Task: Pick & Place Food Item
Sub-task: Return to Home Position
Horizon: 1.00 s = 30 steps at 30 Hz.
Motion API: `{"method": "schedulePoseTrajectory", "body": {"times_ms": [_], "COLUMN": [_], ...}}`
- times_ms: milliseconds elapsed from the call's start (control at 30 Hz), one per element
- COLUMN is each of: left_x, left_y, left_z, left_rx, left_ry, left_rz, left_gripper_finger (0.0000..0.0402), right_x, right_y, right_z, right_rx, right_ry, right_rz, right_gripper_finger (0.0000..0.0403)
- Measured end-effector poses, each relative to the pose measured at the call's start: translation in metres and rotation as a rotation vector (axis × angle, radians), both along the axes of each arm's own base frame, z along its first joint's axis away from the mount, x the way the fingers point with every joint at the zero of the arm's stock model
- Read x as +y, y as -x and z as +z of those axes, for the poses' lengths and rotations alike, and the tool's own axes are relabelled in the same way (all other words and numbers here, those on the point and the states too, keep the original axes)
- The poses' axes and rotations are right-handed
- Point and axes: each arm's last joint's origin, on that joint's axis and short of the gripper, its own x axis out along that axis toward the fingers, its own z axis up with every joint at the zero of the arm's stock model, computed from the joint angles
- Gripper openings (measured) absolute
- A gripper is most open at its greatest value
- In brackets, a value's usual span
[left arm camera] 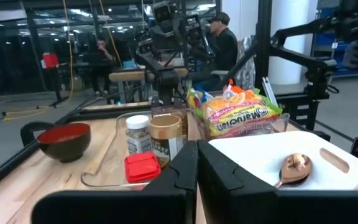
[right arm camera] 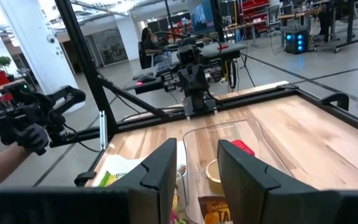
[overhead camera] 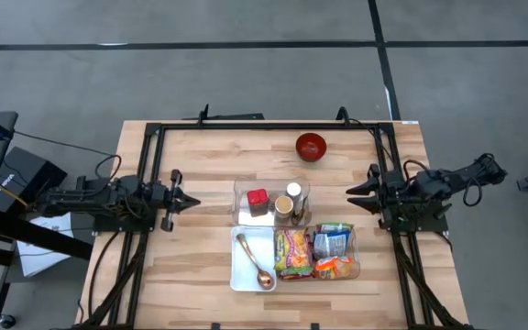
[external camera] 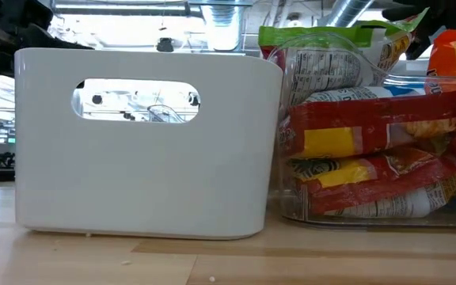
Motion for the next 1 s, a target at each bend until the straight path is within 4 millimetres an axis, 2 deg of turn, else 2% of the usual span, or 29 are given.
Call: {"method": "schedulePoseTrajectory", "body": {"times_ms": [167, 300, 500, 633, 833, 1000], "left_x": [0.000, 0.000, 0.000, 0.000, 0.000, 0.000], "left_y": [0.000, 0.000, 0.000, 0.000, 0.000, 0.000], "left_z": [0.000, 0.002, 0.006, 0.006, 0.007, 0.007], "left_rx": [-0.002, -0.017, -0.057, -0.063, -0.066, -0.066], "left_ry": [0.002, 0.075, 0.084, 0.085, 0.085, 0.085], "left_rz": [-0.001, -0.006, -0.008, -0.009, -0.009, -0.009], "left_gripper_finger": [0.0000, 0.0000, 0.0000, 0.0000, 0.0000, 0.0000], "right_x": [0.000, -0.002, -0.005, -0.005, -0.003, -0.015], "right_y": [0.000, 0.000, -0.002, -0.015, -0.043, -0.050], "right_z": [-0.001, -0.001, -0.001, -0.001, 0.011, 0.002], "right_rx": [0.007, 0.005, 0.005, 0.019, -0.121, -0.026], "right_ry": [-0.001, -0.005, -0.038, 0.006, 0.193, 0.233], "right_rz": [-0.014, -0.082, -0.157, -0.196, -0.068, -0.100], "right_gripper_finger": [0.0111, 0.0111, 0.0111, 0.0111, 0.0111, 0.0111]}}
